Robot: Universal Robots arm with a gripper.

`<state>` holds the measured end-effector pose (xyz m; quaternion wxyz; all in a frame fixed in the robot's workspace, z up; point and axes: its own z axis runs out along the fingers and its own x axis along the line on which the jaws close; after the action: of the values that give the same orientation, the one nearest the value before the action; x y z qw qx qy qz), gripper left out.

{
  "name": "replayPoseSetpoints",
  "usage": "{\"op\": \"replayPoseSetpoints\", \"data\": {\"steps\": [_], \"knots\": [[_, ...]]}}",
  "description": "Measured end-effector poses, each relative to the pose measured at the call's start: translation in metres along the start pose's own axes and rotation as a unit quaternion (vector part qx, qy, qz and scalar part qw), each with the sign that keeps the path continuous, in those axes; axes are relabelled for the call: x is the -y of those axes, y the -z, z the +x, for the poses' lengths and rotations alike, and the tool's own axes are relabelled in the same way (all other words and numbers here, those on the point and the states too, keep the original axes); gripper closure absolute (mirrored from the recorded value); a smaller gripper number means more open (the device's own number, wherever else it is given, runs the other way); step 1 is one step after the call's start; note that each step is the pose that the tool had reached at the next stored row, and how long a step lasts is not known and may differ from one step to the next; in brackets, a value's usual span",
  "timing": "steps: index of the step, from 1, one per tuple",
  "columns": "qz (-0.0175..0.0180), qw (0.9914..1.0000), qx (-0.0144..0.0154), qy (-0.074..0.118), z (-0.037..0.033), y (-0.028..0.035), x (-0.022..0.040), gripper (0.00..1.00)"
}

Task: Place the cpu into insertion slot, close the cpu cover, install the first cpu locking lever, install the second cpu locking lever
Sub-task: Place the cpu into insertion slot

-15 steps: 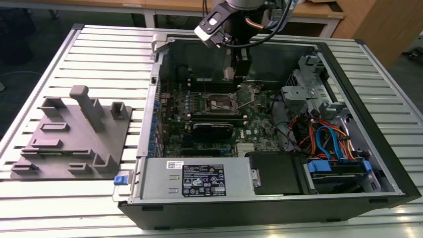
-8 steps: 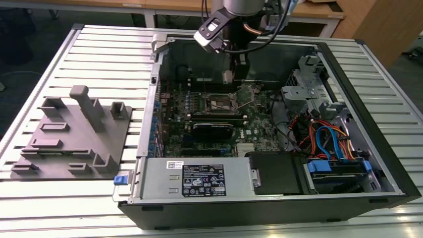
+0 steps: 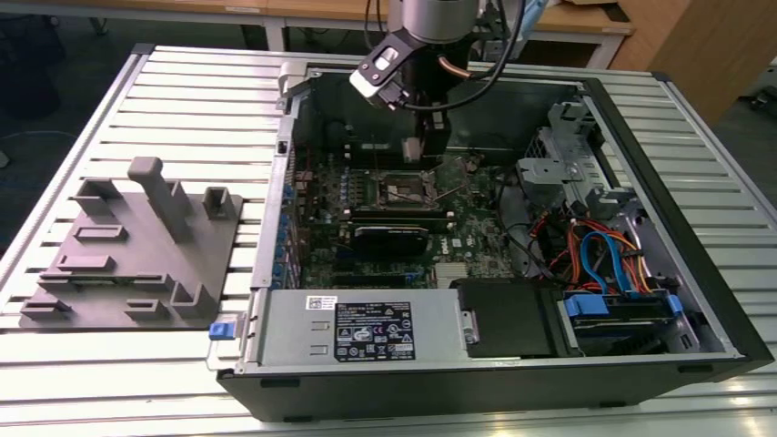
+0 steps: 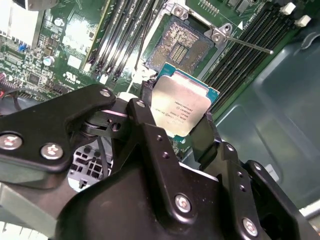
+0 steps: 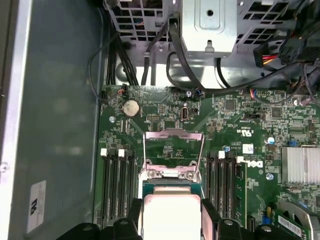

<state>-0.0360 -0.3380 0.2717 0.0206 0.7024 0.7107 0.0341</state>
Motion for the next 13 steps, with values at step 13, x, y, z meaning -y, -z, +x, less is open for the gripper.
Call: {"op": "replayPoseSetpoints", "data": {"steps": [13], "knots": [[0.0001, 1.0, 0.0, 0.0, 0.0, -0.0009, 0.0001, 0.46]]}}
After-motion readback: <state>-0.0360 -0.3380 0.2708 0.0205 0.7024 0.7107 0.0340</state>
